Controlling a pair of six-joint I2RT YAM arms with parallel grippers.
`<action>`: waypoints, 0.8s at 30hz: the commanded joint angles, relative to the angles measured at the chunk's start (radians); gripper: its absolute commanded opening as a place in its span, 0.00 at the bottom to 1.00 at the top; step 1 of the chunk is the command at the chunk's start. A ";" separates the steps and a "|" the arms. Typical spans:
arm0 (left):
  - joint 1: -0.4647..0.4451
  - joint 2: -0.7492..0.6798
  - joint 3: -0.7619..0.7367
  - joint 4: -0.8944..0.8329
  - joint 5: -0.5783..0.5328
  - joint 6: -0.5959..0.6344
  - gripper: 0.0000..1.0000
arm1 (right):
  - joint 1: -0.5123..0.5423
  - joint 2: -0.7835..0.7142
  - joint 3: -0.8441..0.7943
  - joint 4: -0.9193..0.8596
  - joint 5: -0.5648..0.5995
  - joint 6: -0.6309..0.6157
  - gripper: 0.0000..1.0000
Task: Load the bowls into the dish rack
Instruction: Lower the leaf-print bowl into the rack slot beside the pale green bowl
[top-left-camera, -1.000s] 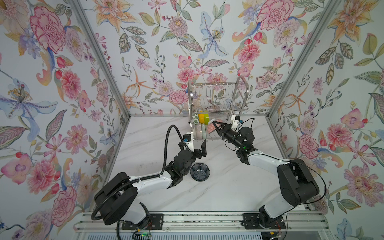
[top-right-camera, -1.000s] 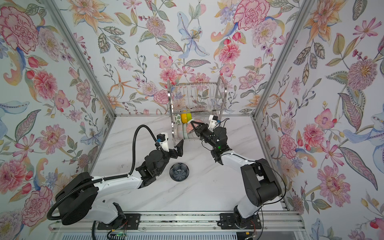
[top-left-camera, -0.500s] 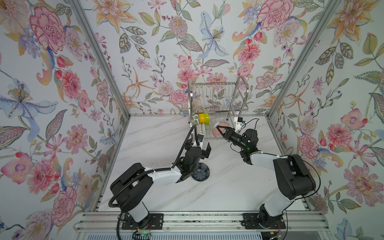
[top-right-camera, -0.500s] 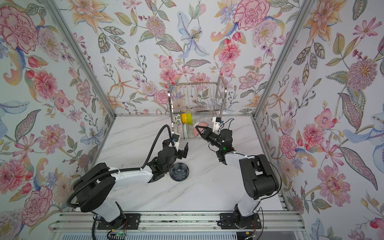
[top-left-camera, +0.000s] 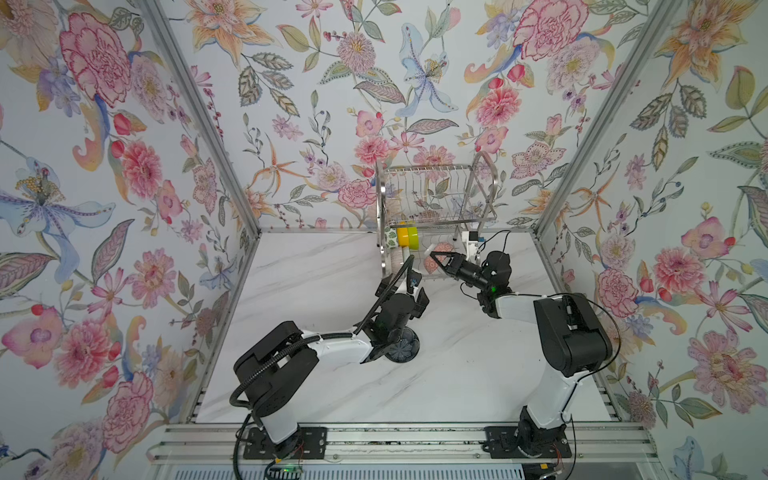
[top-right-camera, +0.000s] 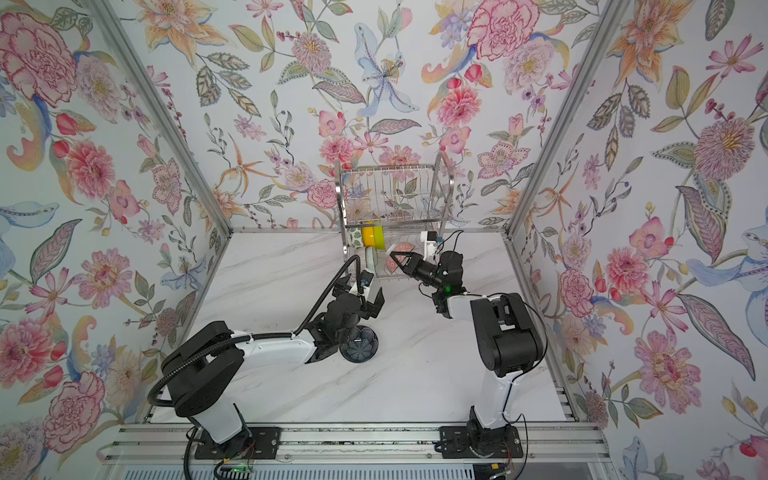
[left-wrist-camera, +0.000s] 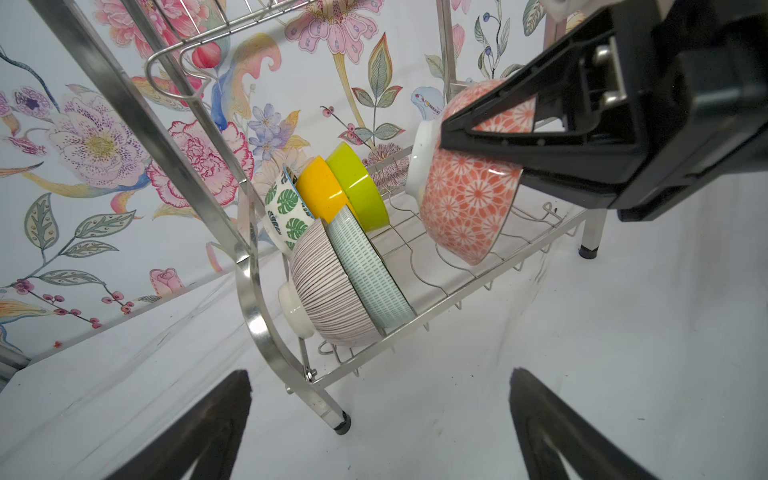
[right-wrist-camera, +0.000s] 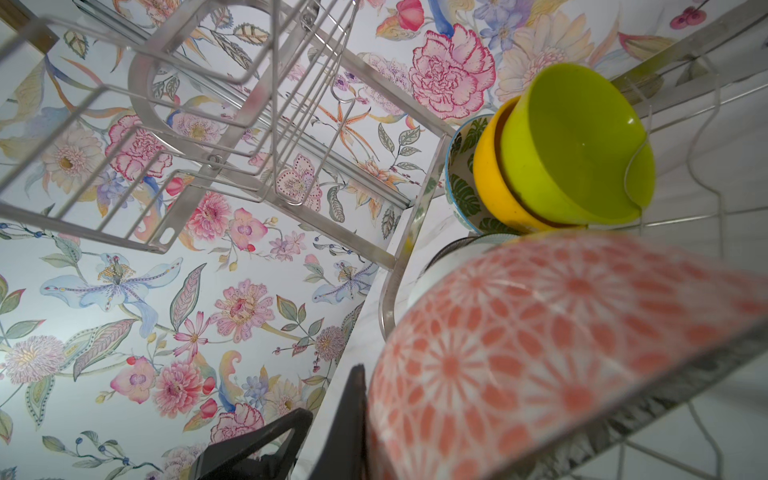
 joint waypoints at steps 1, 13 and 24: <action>-0.002 0.008 0.019 -0.019 -0.031 0.013 0.99 | 0.007 0.039 0.055 0.062 -0.034 -0.041 0.00; 0.013 -0.041 -0.036 -0.013 -0.026 -0.020 0.99 | 0.030 0.153 0.133 0.068 -0.051 -0.074 0.00; 0.025 -0.078 -0.064 -0.030 -0.026 -0.022 0.99 | 0.036 0.235 0.225 0.062 -0.105 -0.068 0.00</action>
